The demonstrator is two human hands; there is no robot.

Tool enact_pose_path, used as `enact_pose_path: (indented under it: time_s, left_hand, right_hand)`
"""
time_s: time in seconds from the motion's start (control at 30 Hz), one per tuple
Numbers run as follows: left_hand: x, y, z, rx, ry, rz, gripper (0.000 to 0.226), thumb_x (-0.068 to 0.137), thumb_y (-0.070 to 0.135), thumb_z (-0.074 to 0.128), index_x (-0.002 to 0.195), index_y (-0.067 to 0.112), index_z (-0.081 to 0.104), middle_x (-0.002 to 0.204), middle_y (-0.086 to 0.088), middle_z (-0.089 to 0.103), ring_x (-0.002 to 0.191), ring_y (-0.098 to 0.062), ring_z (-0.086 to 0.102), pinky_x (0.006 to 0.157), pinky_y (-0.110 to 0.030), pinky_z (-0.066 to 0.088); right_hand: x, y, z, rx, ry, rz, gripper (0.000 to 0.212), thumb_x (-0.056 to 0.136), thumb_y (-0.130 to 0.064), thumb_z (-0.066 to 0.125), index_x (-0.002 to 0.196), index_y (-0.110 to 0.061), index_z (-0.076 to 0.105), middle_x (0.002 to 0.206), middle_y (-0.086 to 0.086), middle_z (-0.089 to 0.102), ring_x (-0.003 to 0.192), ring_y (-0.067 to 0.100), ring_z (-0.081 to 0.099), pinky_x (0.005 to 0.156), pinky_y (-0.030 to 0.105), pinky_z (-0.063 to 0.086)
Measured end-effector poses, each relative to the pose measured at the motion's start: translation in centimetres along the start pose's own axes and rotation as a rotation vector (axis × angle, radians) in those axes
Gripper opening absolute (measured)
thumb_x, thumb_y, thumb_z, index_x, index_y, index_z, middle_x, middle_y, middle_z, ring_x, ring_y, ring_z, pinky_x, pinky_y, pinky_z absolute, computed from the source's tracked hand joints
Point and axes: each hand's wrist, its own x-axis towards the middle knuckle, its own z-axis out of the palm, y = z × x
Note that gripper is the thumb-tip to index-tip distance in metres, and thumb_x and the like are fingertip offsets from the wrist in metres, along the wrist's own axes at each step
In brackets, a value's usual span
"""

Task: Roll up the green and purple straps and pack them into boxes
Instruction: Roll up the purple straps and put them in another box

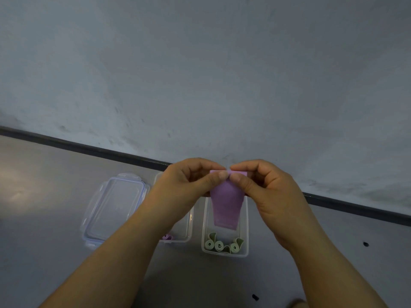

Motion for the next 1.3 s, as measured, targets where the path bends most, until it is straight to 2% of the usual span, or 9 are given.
enact_pose_path:
  time_s: [0.17,0.27,0.33,0.53,0.73,0.87,0.97,1.13,1.3]
  left_hand:
    - [0.15,-0.14,-0.20,0.065,0.033,0.011,0.013,0.071,0.023,0.068,0.083,0.023,0.071,0.081,0.002,0.074,0.075,-0.008,0.069,0.069,-0.018,0.056]
    - [0.13,-0.09,-0.22,0.079,0.039,0.026,0.012,0.076,0.015,0.068,0.084,0.023,0.071,0.082,0.003,0.074,0.077,-0.007,0.069,0.069,-0.016,0.054]
    - [0.08,0.06,-0.23,0.066,0.041,0.033,0.013,0.074,0.013,0.069,0.083,0.022,0.071,0.081,0.004,0.074,0.077,-0.007,0.068,0.068,-0.015,0.054]
    - [0.05,0.12,-0.29,0.052,0.047,0.044,0.018,0.075,0.006,0.069,0.080,0.023,0.070,0.075,0.010,0.074,0.074,-0.002,0.068,0.067,-0.012,0.052]
    - [0.11,-0.04,-0.17,-0.010,0.055,0.022,0.022,0.072,0.003,0.070,0.085,0.022,0.069,0.076,0.004,0.073,0.075,-0.009,0.068,0.071,-0.019,0.056]
    - [0.08,-0.02,-0.06,-0.036,0.025,-0.046,0.031,0.063,0.027,0.069,0.092,0.015,0.070,0.085,-0.005,0.074,0.081,-0.016,0.070,0.074,-0.027,0.059]
    - [0.09,0.11,-0.10,-0.013,0.033,-0.049,0.030,0.062,0.033,0.068,0.086,0.016,0.071,0.080,-0.002,0.074,0.076,-0.012,0.070,0.070,-0.023,0.058]
    - [0.14,-0.10,-0.34,0.008,0.039,-0.039,0.016,0.074,0.014,0.069,0.090,0.018,0.070,0.081,0.001,0.074,0.075,-0.008,0.069,0.070,-0.018,0.056]
    - [0.12,-0.05,-0.40,-0.066,0.030,-0.037,0.022,0.071,0.006,0.070,0.091,0.016,0.067,0.078,0.001,0.073,0.073,-0.007,0.067,0.067,-0.015,0.054]
  right_hand:
    - [-0.02,0.17,0.03,-0.018,-0.011,-0.014,0.012,0.079,-0.021,0.066,0.080,-0.033,0.065,0.084,-0.010,0.066,0.078,0.006,0.062,0.067,0.013,0.052]
    - [-0.02,0.12,0.13,0.027,-0.029,0.028,0.009,0.074,-0.035,0.065,0.083,-0.034,0.065,0.086,-0.009,0.068,0.081,0.009,0.064,0.073,0.021,0.056]
    - [0.00,0.14,0.21,0.049,-0.036,0.062,0.027,0.064,-0.050,0.058,0.085,-0.033,0.066,0.087,-0.008,0.069,0.081,0.007,0.065,0.076,0.023,0.056]
    - [-0.09,0.05,0.20,0.002,-0.052,0.073,0.033,0.067,-0.052,0.049,0.082,-0.029,0.066,0.081,-0.014,0.068,0.077,0.003,0.063,0.071,0.018,0.053]
    - [0.05,0.16,0.13,0.045,-0.045,0.063,0.027,0.068,-0.046,0.054,0.084,-0.028,0.067,0.081,-0.011,0.069,0.075,0.002,0.065,0.067,0.015,0.054]
    - [0.17,0.44,0.12,0.056,-0.034,0.063,0.010,0.079,-0.032,0.060,0.085,-0.031,0.067,0.086,-0.010,0.071,0.082,0.005,0.066,0.074,0.022,0.056]
    - [0.15,0.48,0.11,0.042,-0.031,0.052,0.007,0.081,-0.028,0.062,0.085,-0.032,0.066,0.087,-0.009,0.070,0.084,0.006,0.066,0.074,0.023,0.056]
    - [0.06,0.43,-0.01,0.006,-0.055,0.034,0.016,0.081,-0.021,0.065,0.084,-0.036,0.065,0.088,-0.007,0.069,0.085,0.012,0.064,0.076,0.026,0.056]
    - [0.01,0.25,-0.11,-0.007,-0.084,0.019,0.021,0.079,-0.014,0.067,0.083,-0.034,0.064,0.086,-0.015,0.068,0.083,0.009,0.064,0.076,0.023,0.055]
